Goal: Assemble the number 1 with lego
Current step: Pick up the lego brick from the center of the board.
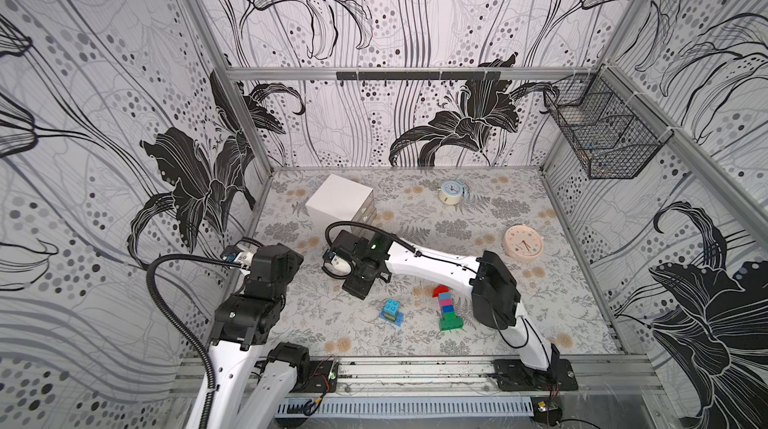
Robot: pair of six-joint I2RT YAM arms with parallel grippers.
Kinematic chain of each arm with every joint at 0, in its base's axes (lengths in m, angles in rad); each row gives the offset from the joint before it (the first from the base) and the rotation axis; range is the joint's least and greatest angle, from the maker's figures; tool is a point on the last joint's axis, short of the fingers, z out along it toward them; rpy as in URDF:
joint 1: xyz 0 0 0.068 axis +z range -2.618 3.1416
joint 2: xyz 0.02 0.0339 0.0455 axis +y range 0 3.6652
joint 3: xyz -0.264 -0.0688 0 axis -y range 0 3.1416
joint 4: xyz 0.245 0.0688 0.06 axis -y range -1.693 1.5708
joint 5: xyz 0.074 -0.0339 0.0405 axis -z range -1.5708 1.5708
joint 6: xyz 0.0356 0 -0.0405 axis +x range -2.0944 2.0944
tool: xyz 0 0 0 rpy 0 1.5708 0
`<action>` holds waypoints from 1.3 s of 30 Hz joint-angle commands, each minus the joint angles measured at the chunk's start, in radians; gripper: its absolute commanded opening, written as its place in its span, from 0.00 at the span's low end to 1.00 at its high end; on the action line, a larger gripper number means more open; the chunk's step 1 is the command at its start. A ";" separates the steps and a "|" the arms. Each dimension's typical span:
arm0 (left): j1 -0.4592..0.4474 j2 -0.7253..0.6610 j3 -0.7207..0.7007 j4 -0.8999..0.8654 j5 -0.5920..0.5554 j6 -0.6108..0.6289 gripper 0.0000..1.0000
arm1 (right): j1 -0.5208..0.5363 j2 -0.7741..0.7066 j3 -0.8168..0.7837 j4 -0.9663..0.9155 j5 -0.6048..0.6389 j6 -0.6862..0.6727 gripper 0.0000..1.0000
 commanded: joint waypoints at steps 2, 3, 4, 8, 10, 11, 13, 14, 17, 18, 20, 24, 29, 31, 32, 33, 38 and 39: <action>0.007 -0.032 0.018 -0.036 -0.065 0.009 0.87 | -0.002 0.088 0.092 -0.102 0.021 -0.032 0.67; 0.007 -0.033 0.021 -0.038 -0.069 0.008 0.87 | 0.000 0.103 0.100 -0.102 0.026 -0.030 0.66; 0.007 -0.032 0.025 -0.043 -0.072 0.007 0.87 | 0.000 0.119 0.108 -0.103 0.035 -0.028 0.66; 0.007 -0.025 0.034 -0.052 -0.080 0.010 0.87 | 0.001 0.172 0.140 -0.110 0.074 -0.024 0.62; 0.007 -0.024 0.034 -0.051 -0.082 0.011 0.87 | 0.002 0.193 0.158 -0.120 0.079 -0.021 0.58; 0.007 -0.021 0.035 -0.052 -0.083 0.010 0.87 | 0.001 0.203 0.167 -0.129 0.082 -0.019 0.56; 0.007 -0.019 0.035 -0.052 -0.086 0.012 0.86 | 0.001 0.211 0.171 -0.137 0.095 -0.012 0.53; 0.007 -0.020 0.035 -0.052 -0.085 0.012 0.87 | 0.001 0.214 0.168 -0.137 0.098 -0.011 0.51; 0.007 -0.018 0.034 -0.051 -0.086 0.012 0.86 | 0.001 0.215 0.159 -0.132 0.095 -0.005 0.46; 0.007 -0.018 0.034 -0.052 -0.086 0.012 0.86 | 0.002 0.215 0.158 -0.129 0.092 -0.002 0.43; 0.008 -0.017 0.034 -0.051 -0.088 0.013 0.86 | 0.000 0.216 0.160 -0.127 0.089 0.003 0.40; 0.007 -0.017 0.033 -0.053 -0.089 0.016 0.86 | 0.002 0.221 0.164 -0.126 0.088 0.005 0.36; 0.008 -0.020 0.035 -0.057 -0.089 0.026 0.87 | 0.002 0.190 0.169 -0.127 0.081 0.011 0.26; 0.007 -0.020 0.038 -0.059 -0.089 0.034 0.86 | 0.001 0.132 0.150 -0.118 0.072 0.021 0.25; 0.007 -0.021 0.040 -0.059 -0.088 0.040 0.86 | 0.002 0.101 0.139 -0.116 0.072 0.023 0.24; 0.007 -0.022 0.041 -0.060 -0.086 0.046 0.87 | 0.002 0.062 0.122 -0.117 0.072 0.024 0.23; 0.007 -0.032 0.031 -0.058 -0.068 0.061 0.87 | 0.002 -0.137 -0.006 -0.177 0.078 0.037 0.22; 0.008 -0.034 0.025 -0.054 -0.062 0.061 0.87 | 0.002 -0.178 -0.036 -0.195 0.081 0.041 0.21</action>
